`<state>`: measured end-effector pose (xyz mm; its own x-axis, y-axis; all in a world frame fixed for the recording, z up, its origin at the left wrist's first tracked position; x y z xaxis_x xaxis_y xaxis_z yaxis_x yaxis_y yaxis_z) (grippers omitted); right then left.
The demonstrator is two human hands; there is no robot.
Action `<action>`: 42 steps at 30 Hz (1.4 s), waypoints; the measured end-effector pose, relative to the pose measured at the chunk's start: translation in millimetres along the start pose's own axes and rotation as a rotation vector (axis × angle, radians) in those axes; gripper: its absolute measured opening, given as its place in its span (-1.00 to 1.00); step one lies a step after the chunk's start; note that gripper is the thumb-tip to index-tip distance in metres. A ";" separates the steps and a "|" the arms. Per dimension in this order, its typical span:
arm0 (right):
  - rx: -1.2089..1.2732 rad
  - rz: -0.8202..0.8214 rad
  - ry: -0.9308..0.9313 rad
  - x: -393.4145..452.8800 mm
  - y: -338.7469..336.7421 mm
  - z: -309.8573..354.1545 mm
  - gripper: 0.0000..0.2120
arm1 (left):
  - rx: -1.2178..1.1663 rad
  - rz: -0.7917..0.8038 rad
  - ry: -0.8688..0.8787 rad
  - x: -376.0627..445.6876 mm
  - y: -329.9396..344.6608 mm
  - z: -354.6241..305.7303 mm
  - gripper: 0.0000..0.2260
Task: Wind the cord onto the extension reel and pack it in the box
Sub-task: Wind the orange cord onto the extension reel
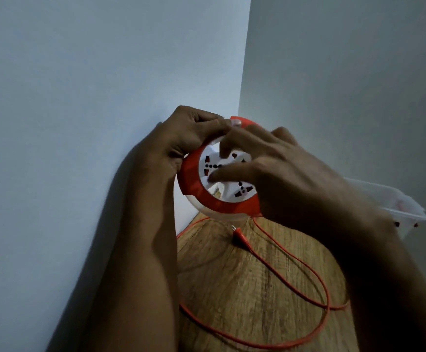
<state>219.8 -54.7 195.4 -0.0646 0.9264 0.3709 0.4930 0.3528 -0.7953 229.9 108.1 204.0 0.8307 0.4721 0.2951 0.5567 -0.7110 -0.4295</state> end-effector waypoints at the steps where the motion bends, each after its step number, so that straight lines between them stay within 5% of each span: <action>1: -0.021 0.034 -0.002 0.9 4.8 0.8 -0.38 | -0.002 0.003 0.001 0.3 0.8 0.3 -0.76; 12: -0.068 0.077 0.001 8.7 29.4 -0.3 -0.52 | 0.024 0.019 -0.023 0.3 6.4 -0.2 -0.79; 23: -0.075 -0.158 0.082 5.0 21.6 -9.1 -0.46 | 0.018 0.016 -0.017 2.4 6.8 -2.0 -0.82; 31: 0.313 -0.468 0.489 -1.6 13.8 -22.5 -0.61 | -0.015 -0.014 -0.044 1.5 6.7 -1.9 -0.79; 37: 0.156 -0.405 0.231 -3.9 -14.3 -15.4 -0.72 | -0.028 -0.007 0.000 0.3 3.9 -6.4 -0.82; 42: 0.046 -0.046 0.067 0.1 2.6 -4.3 -0.48 | 0.003 -0.033 -0.014 0.5 1.4 -1.4 -0.78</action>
<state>224.8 -54.2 195.4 -0.0278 0.8987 0.4377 0.4502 0.4022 -0.7972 231.1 106.6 204.8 0.8116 0.5028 0.2975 0.5842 -0.6931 -0.4222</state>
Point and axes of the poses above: each hand's wrist, its own x-axis towards the middle knuckle, its own y-axis out of the palm, z = x × y, the point moved 6 cm from there along x, towards the middle knuckle, and after that the axes turned 8 degrees about -y, right-handed, at the moved point
